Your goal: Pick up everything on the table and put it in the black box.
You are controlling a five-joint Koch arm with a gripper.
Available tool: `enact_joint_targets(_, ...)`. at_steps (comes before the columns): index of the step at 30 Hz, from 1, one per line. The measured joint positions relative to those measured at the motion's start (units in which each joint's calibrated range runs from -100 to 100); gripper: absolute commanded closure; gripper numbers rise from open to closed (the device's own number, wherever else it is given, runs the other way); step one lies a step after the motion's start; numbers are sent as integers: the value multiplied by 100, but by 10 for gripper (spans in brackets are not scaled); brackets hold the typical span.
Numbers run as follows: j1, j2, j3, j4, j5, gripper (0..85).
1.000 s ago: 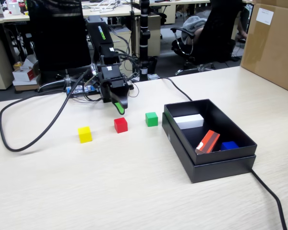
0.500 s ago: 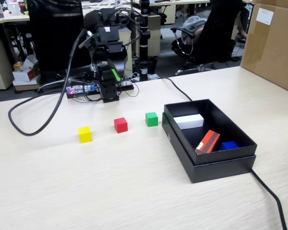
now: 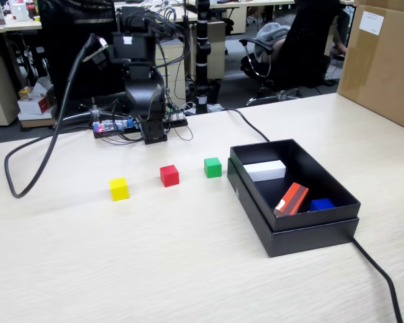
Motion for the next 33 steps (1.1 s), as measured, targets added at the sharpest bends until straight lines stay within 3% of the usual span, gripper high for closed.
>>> enact_joint_targets(17,-845,3469,721,356,-645,374)
enact_joint_targets(33,-918,5320,1333,488,-689,375)
